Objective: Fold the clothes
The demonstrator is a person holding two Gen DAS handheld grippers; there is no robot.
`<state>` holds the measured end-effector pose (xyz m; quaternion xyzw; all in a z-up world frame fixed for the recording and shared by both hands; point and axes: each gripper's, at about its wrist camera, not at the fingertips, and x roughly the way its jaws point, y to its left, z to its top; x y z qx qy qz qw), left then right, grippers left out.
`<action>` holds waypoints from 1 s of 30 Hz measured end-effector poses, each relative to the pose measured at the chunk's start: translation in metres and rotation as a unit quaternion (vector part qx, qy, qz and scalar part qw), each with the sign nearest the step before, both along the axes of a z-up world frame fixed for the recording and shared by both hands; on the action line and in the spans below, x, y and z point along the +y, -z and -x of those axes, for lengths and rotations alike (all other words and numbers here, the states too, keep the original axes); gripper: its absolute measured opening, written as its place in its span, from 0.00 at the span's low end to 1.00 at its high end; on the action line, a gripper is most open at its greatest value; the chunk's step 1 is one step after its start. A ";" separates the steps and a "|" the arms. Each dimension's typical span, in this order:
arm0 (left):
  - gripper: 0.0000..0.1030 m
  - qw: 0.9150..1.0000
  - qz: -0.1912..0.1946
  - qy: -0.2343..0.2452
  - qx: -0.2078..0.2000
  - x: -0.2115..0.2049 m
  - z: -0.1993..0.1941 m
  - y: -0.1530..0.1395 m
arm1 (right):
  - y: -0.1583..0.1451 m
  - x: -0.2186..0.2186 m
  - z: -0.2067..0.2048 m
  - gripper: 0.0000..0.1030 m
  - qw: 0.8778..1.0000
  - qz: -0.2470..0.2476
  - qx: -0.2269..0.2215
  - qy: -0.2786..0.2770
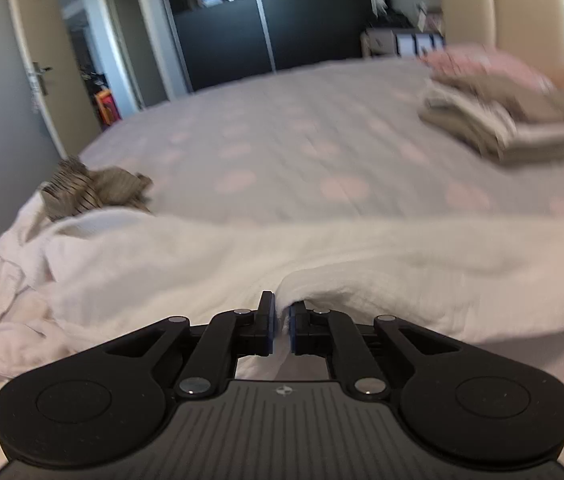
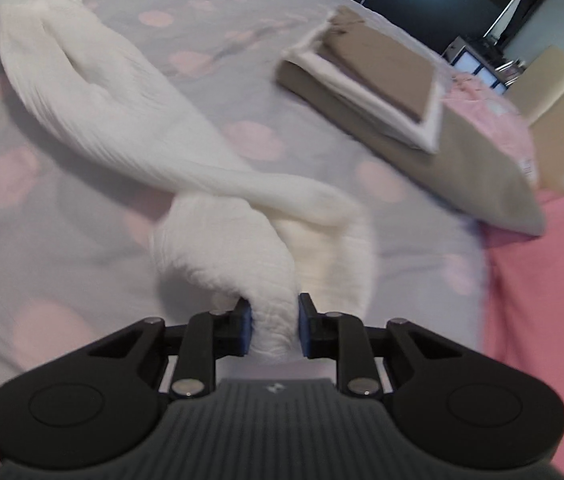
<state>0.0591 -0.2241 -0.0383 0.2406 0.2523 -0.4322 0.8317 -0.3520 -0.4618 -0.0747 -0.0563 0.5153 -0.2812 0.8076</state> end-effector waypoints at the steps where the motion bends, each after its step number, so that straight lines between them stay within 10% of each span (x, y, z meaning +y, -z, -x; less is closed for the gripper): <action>1: 0.05 1.000 0.011 -0.007 0.001 0.003 -0.002 -0.007 | -0.003 -0.007 0.008 0.24 1.000 0.008 0.014 0.008; 8: 0.05 0.999 0.018 -0.033 -0.030 0.012 -0.008 -0.026 | 0.002 -0.034 0.051 0.23 0.996 0.001 0.076 0.045; 13: 0.05 0.998 -0.031 -0.025 -0.047 0.012 -0.001 -0.012 | 0.021 -0.021 0.058 0.54 0.990 0.001 0.141 0.013; 30: 0.05 0.998 -0.038 -0.029 -0.040 0.007 0.002 -0.011 | 0.005 0.045 0.046 0.47 0.995 -0.042 0.080 -0.033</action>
